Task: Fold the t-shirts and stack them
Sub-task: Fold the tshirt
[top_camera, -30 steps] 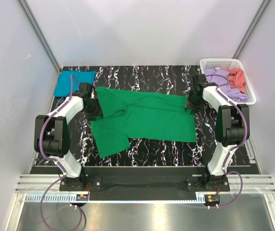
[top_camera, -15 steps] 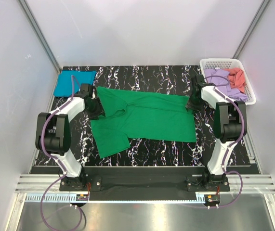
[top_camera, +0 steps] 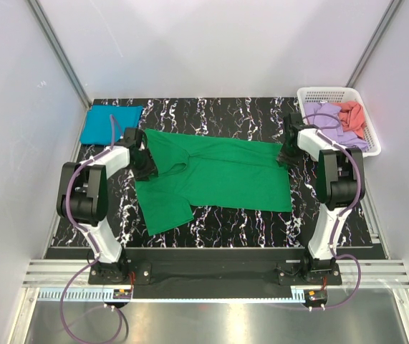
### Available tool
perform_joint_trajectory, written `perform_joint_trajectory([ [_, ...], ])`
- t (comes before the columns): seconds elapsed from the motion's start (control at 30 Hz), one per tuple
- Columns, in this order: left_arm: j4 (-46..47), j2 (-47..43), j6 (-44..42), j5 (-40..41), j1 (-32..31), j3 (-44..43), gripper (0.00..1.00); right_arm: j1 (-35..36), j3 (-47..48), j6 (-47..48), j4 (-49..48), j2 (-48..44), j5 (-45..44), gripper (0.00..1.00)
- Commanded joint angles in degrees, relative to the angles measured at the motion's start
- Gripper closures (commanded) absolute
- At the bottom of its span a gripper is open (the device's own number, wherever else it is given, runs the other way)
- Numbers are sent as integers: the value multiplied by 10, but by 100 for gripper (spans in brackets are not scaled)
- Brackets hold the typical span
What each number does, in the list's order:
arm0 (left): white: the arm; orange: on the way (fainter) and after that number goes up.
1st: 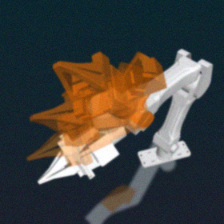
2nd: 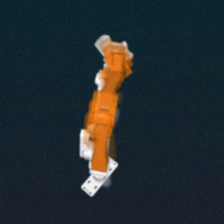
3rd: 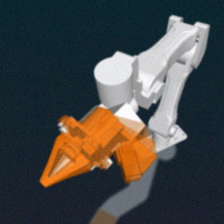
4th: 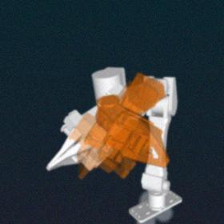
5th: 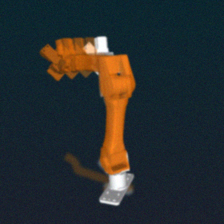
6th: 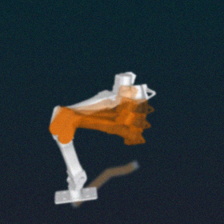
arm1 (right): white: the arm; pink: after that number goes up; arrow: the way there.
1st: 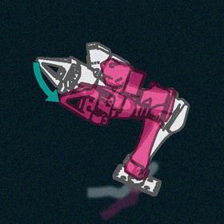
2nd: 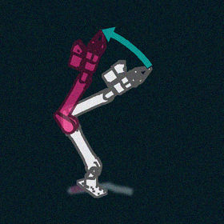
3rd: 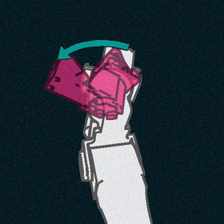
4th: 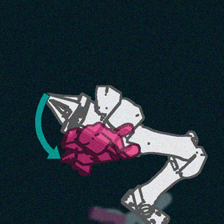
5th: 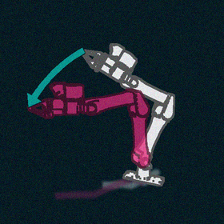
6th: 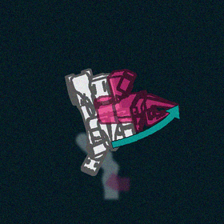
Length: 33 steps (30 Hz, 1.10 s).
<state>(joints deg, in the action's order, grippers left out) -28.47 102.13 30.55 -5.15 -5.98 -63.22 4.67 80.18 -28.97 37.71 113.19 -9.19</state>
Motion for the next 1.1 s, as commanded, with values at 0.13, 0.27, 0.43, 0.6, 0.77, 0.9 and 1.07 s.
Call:
perform_joint_trajectory([
  [0.13,21,10,3,18,-2,-12,63,-4,9,0,-15,25,-27,67],
  [0.27,2,13,-6,15,-2,-30,95,-4,16,2,-12,18,-31,84],
  [0.43,-42,-9,-15,18,-2,-60,100,-4,29,5,5,4,-20,91],
  [0.6,-76,-27,-15,27,-2,-64,100,-4,25,10,11,5,-9,83],
  [0.77,-69,-27,-14,29,-2,-58,100,-4,16,15,0,2,1,97],
  [0.9,-84,-26,-18,36,-2,-61,76,-4,21,21,2,3,5,98],
  [1.07,-73,-45,-22,37,0,-71,53,-4,23,33,-1,5,15,100],
])
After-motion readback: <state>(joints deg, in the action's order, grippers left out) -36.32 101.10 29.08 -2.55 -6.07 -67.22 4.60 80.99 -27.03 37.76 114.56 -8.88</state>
